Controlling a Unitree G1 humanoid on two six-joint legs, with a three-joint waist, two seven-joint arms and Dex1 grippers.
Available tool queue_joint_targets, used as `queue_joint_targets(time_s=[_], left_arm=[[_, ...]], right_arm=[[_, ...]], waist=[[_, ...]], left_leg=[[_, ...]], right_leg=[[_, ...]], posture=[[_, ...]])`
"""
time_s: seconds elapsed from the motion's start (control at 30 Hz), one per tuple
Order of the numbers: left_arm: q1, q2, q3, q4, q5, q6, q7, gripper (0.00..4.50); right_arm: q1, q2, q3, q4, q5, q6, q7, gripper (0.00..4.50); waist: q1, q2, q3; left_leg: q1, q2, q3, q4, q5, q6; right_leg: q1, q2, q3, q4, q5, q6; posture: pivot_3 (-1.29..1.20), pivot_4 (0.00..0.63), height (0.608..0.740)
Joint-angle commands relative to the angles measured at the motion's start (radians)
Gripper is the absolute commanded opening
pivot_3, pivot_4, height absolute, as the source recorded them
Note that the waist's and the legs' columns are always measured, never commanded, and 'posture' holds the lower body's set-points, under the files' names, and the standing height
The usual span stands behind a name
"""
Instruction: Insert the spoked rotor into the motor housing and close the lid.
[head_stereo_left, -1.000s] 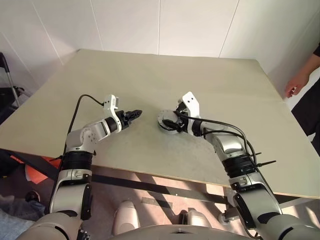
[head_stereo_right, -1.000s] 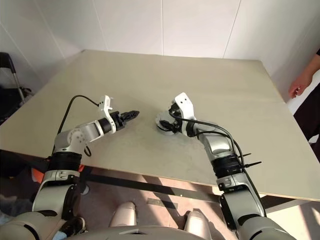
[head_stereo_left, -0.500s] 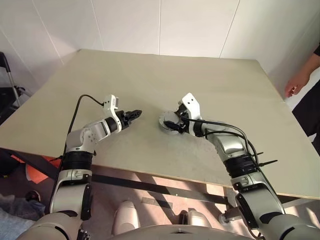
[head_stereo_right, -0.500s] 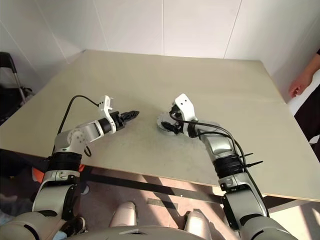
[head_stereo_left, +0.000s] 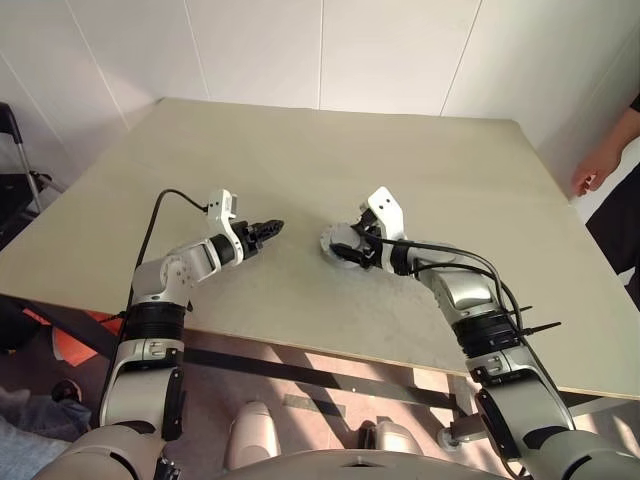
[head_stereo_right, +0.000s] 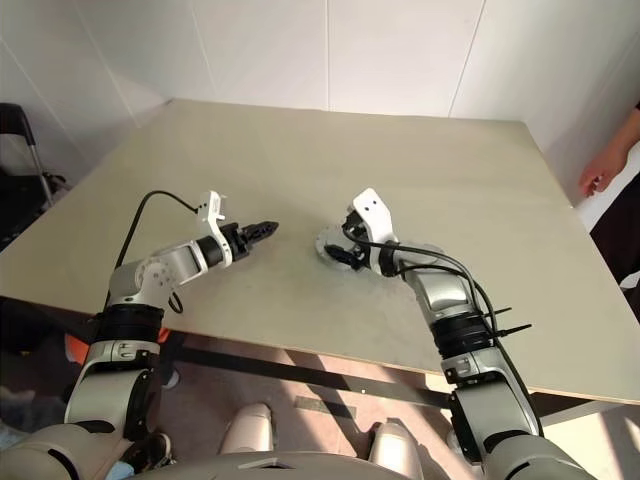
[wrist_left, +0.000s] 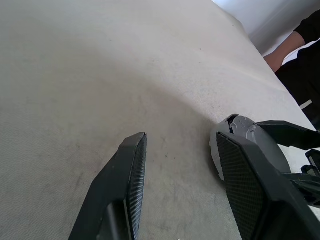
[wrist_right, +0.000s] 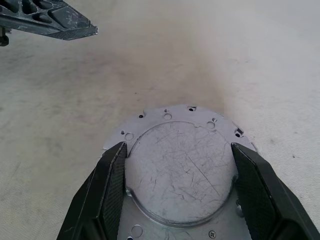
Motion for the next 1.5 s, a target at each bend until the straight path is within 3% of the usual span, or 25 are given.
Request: queue_joint_targets(time_s=[0.03, 1.0, 1.23, 1.33, 1.5], left_arm=[[-0.011, 0.000, 0.011, -0.021, -0.004, -0.016, -0.005, 2.35], [-0.009, 0.000, 0.018, -0.024, -0.006, -0.015, 0.002, 2.35], [-0.086, -0.122, 0.099, 0.006, -0.111, 0.045, 0.076, 2.35], [-0.151, -0.209, 0.177, 0.078, -0.190, 0.068, 0.120, 1.74], [-0.207, -0.245, 0.174, 0.255, -0.169, 0.090, 0.129, 0.06]], right_arm=[[-0.026, 0.001, -0.062, -0.014, 0.027, 0.004, -0.028, 3.16], [-0.008, -0.040, -0.008, 0.005, -0.032, 0.005, -0.012, 3.16], [-0.012, -0.040, 0.006, 0.016, -0.046, 0.009, -0.017, 3.16], [-0.013, -0.042, 0.010, 0.013, -0.047, 0.008, -0.016, 3.16], [-0.014, -0.041, 0.014, 0.001, -0.047, 0.011, -0.019, 3.16]], waist=[[0.000, 0.000, 0.000], [0.000, 0.000, 0.000], [0.000, -0.001, 0.000], [0.001, -0.001, 0.000], [-0.003, -0.001, 0.000]], left_leg=[[0.000, 0.000, 0.000, 0.000, 0.000, 0.000], [-0.001, 0.000, 0.000, 0.000, 0.000, 0.000], [0.000, 0.000, 0.000, 0.001, 0.000, 0.000], [0.000, 0.000, 0.000, 0.003, 0.000, 0.000], [0.001, -0.001, 0.000, 0.003, -0.001, 0.001]], right_leg=[[0.000, 0.000, 0.000, 0.000, 0.000, 0.000], [0.000, 0.000, 0.000, 0.000, 0.000, 0.000], [0.002, -0.001, 0.000, 0.000, 0.000, 0.000], [0.003, -0.002, -0.001, 0.000, 0.000, 0.000], [0.004, -0.002, 0.000, 0.000, 0.000, 0.000]], posture=[[0.00, 0.000, 0.740], [0.00, 0.000, 0.740], [0.00, 0.000, 0.740], [0.00, 0.000, 0.740], [0.00, 0.000, 0.740]])
